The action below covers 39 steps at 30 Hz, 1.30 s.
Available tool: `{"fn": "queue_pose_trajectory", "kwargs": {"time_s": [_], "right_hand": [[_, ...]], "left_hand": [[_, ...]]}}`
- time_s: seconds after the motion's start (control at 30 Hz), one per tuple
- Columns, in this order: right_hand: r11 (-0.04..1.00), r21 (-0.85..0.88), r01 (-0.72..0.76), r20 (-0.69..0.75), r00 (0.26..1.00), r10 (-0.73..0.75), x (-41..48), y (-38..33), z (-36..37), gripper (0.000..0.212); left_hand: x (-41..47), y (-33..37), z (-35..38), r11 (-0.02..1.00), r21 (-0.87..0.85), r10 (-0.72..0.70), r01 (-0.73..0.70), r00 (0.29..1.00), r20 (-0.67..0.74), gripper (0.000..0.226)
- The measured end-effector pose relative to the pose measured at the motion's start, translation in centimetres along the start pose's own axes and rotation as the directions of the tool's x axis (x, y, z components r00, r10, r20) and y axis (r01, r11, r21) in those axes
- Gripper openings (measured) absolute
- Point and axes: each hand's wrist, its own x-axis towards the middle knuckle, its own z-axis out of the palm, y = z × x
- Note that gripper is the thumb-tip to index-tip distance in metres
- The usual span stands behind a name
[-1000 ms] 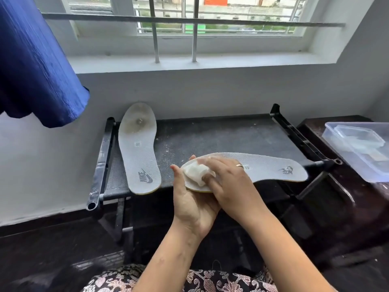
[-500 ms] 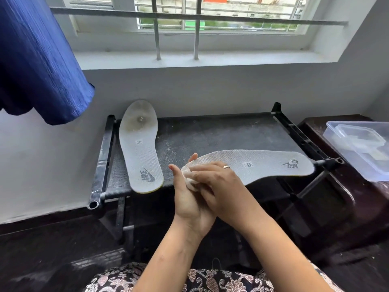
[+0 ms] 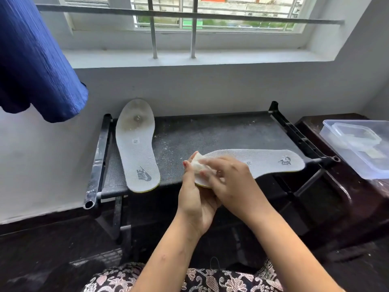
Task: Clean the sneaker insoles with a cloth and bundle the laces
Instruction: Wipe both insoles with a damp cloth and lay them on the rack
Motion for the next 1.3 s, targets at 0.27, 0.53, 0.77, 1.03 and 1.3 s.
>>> {"fn": "queue_pose_trajectory", "kwargs": {"time_s": [0.27,0.53,0.77,1.03,1.3], "right_hand": [[1.0,-0.014,0.019,-0.008,1.0,-0.019,0.7,0.1,0.8,0.018],[1.0,0.012,0.013,-0.062,0.998,-0.012,0.8,0.6,0.5,0.021],[0.982,-0.172,-0.076,-0.123,0.991,0.055,1.4,3.1,0.0,0.022],[0.991,-0.105,-0.077,-0.076,0.995,0.07,0.9,1.8,0.6,0.029],[0.991,-0.135,0.009,-0.046,0.999,-0.015,0.4,0.1,1.3,0.05]], "left_hand": [[0.0,-0.4,-0.1,0.998,-0.032,-0.049,0.048,0.998,-0.032,0.05],[-0.1,-0.6,0.3,0.993,0.091,-0.07,0.073,0.997,-0.029,0.049],[0.0,-0.9,0.3,0.998,0.063,-0.02,0.022,0.999,-0.034,0.043],[0.2,-0.9,0.2,0.994,0.106,-0.035,0.039,0.999,-0.035,0.049],[0.4,-1.1,-0.2,0.997,-0.061,-0.038,0.036,0.999,-0.024,0.046]]}}
